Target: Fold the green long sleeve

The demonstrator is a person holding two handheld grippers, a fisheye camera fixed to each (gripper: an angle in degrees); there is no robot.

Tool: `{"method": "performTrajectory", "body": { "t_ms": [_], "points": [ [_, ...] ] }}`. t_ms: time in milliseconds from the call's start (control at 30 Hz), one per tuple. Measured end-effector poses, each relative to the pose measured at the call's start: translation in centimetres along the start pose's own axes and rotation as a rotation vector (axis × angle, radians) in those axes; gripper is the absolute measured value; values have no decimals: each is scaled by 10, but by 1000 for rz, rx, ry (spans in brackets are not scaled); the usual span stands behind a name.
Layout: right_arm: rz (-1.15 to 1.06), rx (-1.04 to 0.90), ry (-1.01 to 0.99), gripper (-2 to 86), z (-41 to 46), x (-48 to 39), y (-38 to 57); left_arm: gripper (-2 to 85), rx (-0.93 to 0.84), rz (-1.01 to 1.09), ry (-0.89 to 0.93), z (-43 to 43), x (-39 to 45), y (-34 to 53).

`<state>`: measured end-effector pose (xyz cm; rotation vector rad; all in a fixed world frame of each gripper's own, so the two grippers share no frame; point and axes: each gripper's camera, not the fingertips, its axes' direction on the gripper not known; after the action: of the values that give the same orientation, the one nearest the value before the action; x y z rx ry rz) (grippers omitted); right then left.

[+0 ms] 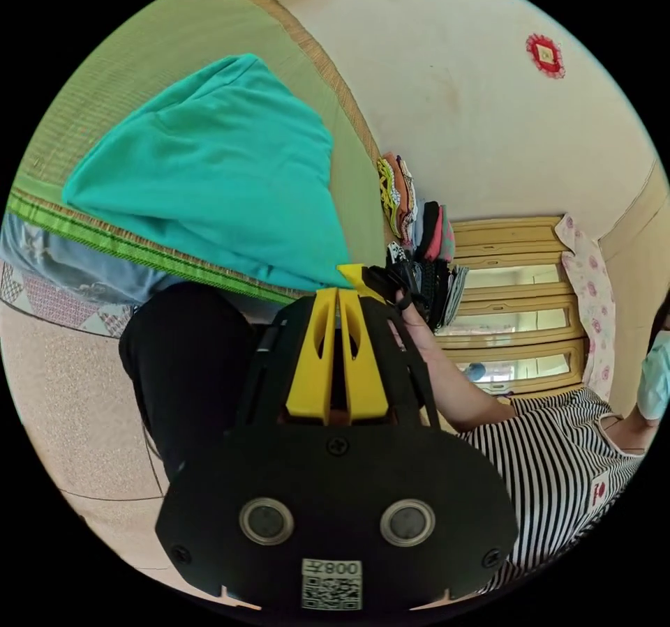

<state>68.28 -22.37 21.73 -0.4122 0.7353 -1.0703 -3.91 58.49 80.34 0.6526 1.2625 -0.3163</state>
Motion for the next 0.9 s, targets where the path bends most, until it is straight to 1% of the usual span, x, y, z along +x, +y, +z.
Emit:
{"method": "performTrajectory", "body": {
  "t_ms": [133,200,267,367,467,633,900],
  "points": [
    [-22,-4,2,42,0,-14,-2,43,115,-122,13,-54,-50,20],
    [-32,-5,4,38,1,-24,-4,60,167,-203,73,-71,-78,30],
    [-43,-3,1,36,2,-32,-5,76,261,-289,149,-91,-111,43],
    [-59,-11,3,33,5,-45,-9,87,360,-360,247,-108,-142,55],
    [-71,-12,3,30,8,-56,-13,94,415,-402,301,-121,-166,58],
    [-89,-18,27,29,14,-71,-20,99,474,-442,332,-143,-197,60],
    [-78,-13,40,29,25,-78,-23,98,427,-446,305,-167,-227,55]
  ]
}}
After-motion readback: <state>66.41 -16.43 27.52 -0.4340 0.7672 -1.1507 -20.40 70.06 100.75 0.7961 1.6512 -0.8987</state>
